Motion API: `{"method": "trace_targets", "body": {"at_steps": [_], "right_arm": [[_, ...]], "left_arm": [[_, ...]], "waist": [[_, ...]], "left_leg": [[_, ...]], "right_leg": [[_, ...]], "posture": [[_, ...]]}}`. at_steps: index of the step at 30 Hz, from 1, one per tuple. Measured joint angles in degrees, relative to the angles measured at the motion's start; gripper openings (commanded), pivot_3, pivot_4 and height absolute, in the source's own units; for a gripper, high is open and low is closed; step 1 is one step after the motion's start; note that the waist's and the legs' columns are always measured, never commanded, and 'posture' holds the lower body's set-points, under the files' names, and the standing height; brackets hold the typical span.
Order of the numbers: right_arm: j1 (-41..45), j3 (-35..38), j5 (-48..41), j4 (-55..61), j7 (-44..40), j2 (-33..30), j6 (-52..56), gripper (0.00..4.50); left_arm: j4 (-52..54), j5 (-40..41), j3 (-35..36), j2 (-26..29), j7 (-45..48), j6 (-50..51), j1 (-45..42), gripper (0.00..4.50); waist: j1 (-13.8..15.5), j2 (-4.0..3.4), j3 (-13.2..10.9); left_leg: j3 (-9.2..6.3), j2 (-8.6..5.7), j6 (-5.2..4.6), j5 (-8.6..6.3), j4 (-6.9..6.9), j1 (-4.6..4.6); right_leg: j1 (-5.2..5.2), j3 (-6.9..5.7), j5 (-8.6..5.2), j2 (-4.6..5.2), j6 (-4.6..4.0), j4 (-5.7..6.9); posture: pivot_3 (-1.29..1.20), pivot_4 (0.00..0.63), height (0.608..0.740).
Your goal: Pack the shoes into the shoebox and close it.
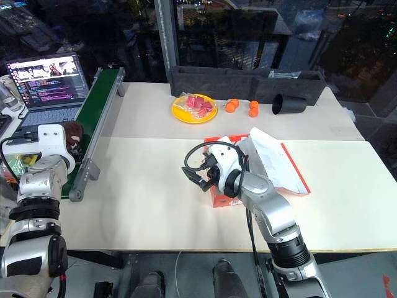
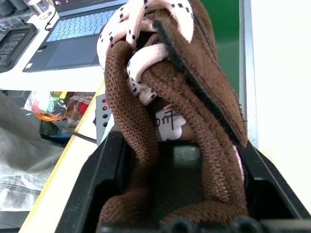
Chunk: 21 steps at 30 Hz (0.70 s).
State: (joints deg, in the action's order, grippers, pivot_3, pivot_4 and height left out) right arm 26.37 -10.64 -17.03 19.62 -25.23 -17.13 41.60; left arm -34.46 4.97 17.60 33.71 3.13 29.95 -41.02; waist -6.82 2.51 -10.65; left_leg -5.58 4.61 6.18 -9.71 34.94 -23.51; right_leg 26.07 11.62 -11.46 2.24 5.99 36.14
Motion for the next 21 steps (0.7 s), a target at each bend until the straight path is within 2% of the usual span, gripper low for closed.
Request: {"method": "trace_targets", "body": {"at_steps": [2,5,7,9,10,13,15,18,21], "right_arm": [[0.0,0.1,0.0,0.0,0.1,0.0,0.0,4.50],[0.2,0.2,0.0,0.0,0.4,0.3,0.0,4.50],[0.4,0.9,0.0,-0.1,0.8,0.9,0.0,4.50],[1.5,3.4,-1.0,-1.3,2.5,3.3,0.9,4.50],[2.7,5.9,-2.8,-2.2,4.5,6.2,1.9,4.50],[9.6,22.1,-14.2,-6.5,15.2,17.7,7.9,4.50],[13.2,28.0,-20.4,-7.3,20.1,21.2,11.0,4.50],[15.5,31.7,-26.8,-8.6,25.0,22.1,14.6,4.50],[17.6,33.9,-30.1,-9.1,28.9,22.1,16.4,4.50]], "left_arm": [[-0.3,0.8,1.4,-1.2,-0.4,-2.9,0.0,2.03],[1.0,2.8,3.7,-5.0,-1.5,-14.1,0.0,2.03],[5.8,5.1,5.0,-7.7,-1.4,-20.0,-0.1,2.03],[10.3,7.5,5.4,-9.8,-0.9,-21.6,-1.1,2.03],[12.4,8.9,5.2,-10.9,-0.2,-21.4,-1.6,2.03],[18.4,13.8,2.1,-15.3,5.5,-16.5,-1.3,2.03],[22.4,17.1,-2.5,-18.2,9.9,-11.1,1.2,2.03],[28.0,21.4,-8.6,-21.8,15.1,-3.7,5.3,2.03],[32.9,23.8,-13.2,-22.9,18.2,0.9,8.0,2.03]], "waist": [[0.2,0.00,0.0],[0.6,0.18,0.0],[0.9,0.23,0.0],[1.1,0.24,0.0],[1.1,0.23,0.0],[1.2,0.23,0.0],[1.3,0.23,0.0],[1.0,0.21,0.0],[0.0,0.17,0.0]], "left_leg": [[0.00,0.00,0.01,0.01,0.00,-0.03],[-0.03,0.01,0.06,0.03,0.00,-0.28],[-0.03,0.01,0.10,0.05,-0.02,-0.36],[-0.03,0.01,0.10,0.05,-0.05,-0.36],[-0.03,0.01,0.10,0.05,-0.05,-0.33],[-0.06,0.00,0.14,0.09,0.04,-0.27],[-0.08,0.01,0.14,0.10,0.09,-0.29],[-0.12,0.01,0.13,0.09,0.05,-0.45],[-0.16,0.01,0.12,0.10,0.02,-0.51]], "right_leg": [[0.01,-0.01,0.00,0.00,0.00,-0.01],[0.12,-0.03,0.01,0.00,0.01,-0.11],[0.15,-0.04,0.04,0.02,0.01,-0.21],[0.15,-0.04,0.05,0.02,-0.01,-0.20],[0.14,-0.04,0.05,0.02,-0.01,-0.17],[0.08,-0.05,0.08,0.02,-0.03,-0.02],[0.03,-0.07,0.08,0.02,0.00,-0.08],[0.09,-0.09,0.07,0.03,-0.01,-0.15],[0.19,-0.12,0.12,0.02,-0.10,-0.09]], "posture": [[0.00,0.150,0.707],[0.00,0.150,0.707],[0.00,0.150,0.707],[0.00,0.150,0.707],[0.00,0.150,0.707],[0.00,0.150,0.707],[0.00,0.150,0.707],[0.00,0.150,0.707],[0.00,0.150,0.707]]}}
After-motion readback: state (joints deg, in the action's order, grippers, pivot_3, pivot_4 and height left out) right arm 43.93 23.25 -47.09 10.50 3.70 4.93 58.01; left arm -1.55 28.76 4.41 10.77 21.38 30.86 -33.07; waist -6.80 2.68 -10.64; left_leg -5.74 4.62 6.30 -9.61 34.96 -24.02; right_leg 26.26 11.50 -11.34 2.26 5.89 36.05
